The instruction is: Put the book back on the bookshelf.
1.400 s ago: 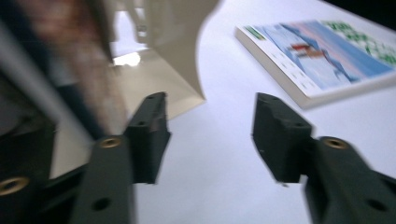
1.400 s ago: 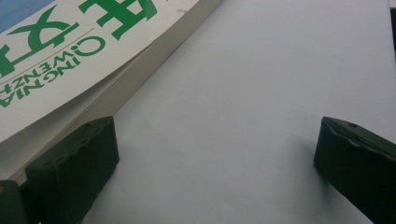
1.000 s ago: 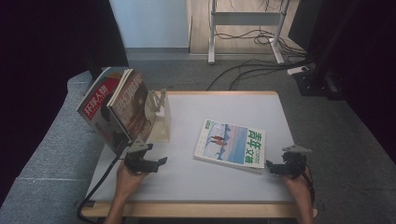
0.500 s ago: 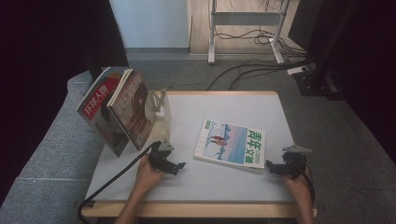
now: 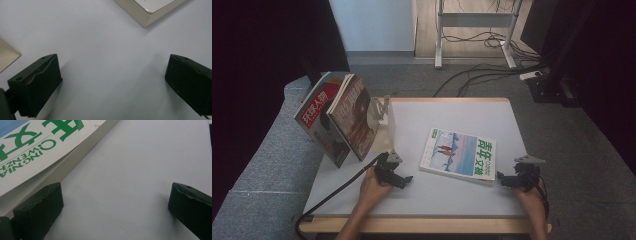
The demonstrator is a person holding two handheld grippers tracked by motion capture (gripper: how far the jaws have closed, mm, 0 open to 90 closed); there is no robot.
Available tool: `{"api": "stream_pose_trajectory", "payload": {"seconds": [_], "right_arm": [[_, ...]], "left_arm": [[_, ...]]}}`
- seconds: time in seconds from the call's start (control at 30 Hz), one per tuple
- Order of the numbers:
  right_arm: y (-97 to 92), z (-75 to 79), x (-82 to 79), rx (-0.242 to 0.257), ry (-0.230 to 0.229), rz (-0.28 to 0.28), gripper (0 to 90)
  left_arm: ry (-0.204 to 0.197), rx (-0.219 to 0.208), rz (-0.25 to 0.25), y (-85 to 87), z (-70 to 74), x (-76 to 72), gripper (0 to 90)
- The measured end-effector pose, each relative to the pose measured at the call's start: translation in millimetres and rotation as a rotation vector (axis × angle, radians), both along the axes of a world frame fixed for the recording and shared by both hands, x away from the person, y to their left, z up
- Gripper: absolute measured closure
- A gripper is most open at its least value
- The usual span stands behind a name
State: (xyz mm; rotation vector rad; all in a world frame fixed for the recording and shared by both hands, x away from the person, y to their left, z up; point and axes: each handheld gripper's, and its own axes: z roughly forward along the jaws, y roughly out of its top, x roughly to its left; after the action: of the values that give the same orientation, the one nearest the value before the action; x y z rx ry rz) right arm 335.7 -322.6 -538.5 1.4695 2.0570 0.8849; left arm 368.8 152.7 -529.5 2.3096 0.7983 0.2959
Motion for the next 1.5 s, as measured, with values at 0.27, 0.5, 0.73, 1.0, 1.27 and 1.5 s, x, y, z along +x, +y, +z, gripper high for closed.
{"api": "stream_pose_trajectory", "payload": {"seconds": [0.27,0.5,0.73,1.0,1.27,1.5], "right_arm": [[0.3,0.8,-0.8,0.0,-0.006,0.011,2.2],[-0.5,7.5,3.3,-0.003,-0.015,0.015,3.6],[6.3,26.2,20.0,0.013,-0.032,0.07,1.9],[25.5,32.3,44.5,0.004,-0.036,0.146,0.0],[36.7,30.7,62.6,-0.008,-0.027,0.19,0.0],[45.4,27.8,78.6,-0.022,-0.015,0.218,0.0]], "left_arm": [[0.001,0.0,0.001,0.0,0.0,0.0,0.0],[0.0,-0.001,0.001,0.1,0.0,0.0,0.0],[0.0,-0.001,0.001,0.1,0.0,0.0,0.0],[0.0,-0.001,0.001,0.2,0.0,0.0,0.0],[0.0,-0.001,0.001,0.1,-0.1,0.0,0.0],[0.0,-0.001,0.001,0.1,0.0,0.0,0.0]]}}
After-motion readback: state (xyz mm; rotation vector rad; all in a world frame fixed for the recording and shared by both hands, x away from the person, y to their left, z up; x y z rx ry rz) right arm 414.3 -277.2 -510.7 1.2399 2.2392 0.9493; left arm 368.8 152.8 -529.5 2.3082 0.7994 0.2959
